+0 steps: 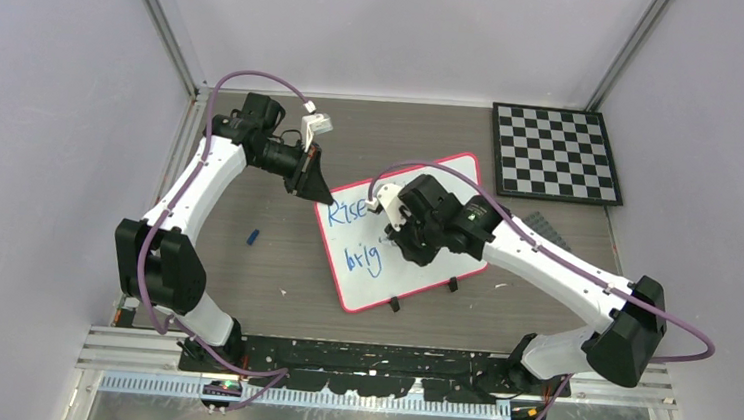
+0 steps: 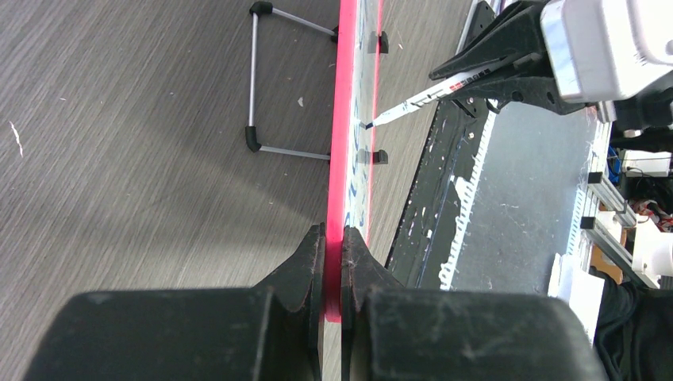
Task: Write a sentence on the whiteboard
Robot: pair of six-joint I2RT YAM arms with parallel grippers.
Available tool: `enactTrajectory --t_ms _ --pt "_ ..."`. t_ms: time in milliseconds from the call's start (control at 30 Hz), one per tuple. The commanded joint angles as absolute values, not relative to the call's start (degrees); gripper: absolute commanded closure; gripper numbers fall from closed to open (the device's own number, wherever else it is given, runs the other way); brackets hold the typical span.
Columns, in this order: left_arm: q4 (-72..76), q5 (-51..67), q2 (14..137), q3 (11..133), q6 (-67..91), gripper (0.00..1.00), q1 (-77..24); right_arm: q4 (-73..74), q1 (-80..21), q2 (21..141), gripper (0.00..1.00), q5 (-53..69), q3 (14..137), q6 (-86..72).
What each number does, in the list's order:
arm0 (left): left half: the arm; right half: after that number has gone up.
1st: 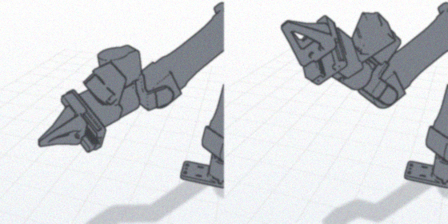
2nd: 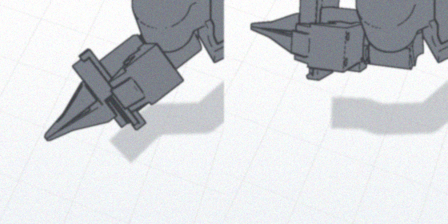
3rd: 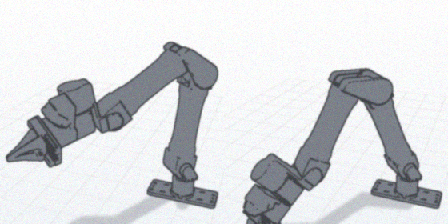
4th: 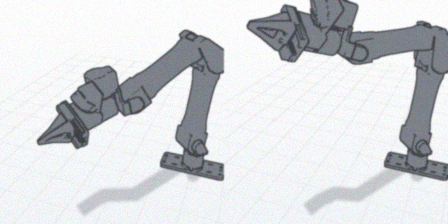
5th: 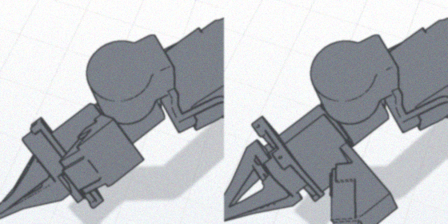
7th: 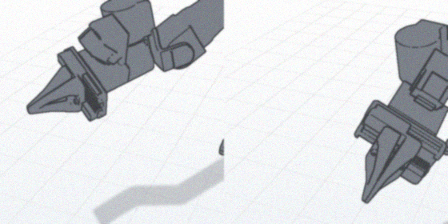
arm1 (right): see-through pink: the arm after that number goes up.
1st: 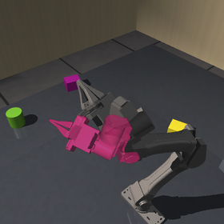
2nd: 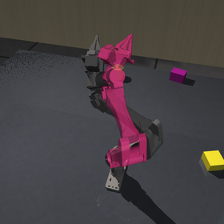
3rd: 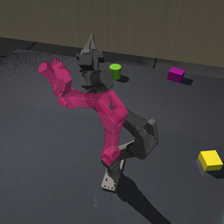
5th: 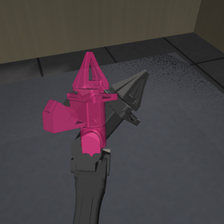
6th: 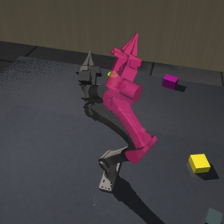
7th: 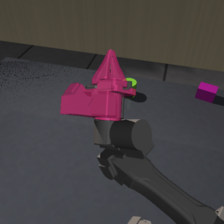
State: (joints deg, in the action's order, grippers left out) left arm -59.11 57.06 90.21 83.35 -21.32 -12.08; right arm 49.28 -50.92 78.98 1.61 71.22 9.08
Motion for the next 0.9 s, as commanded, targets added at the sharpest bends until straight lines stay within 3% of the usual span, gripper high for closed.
enactTrajectory --t_ms 0,367,867 --pt "-58.18 52.4 91.42 83.94 -22.37 1.0 -12.75 47.98 -50.93 77.75 1.0 1.93 69.08 8.5" --pt "-58.2 52.37 91.45 83.85 -22.53 1.0 -12.7 47.97 -51.31 76.64 1.0 4.77 65.79 8.07" --pt "-58.17 52.65 91.76 83.7 -22.74 1.0 -12.75 47.75 -50.92 78.68 1.0 1.13 71.46 8.61"
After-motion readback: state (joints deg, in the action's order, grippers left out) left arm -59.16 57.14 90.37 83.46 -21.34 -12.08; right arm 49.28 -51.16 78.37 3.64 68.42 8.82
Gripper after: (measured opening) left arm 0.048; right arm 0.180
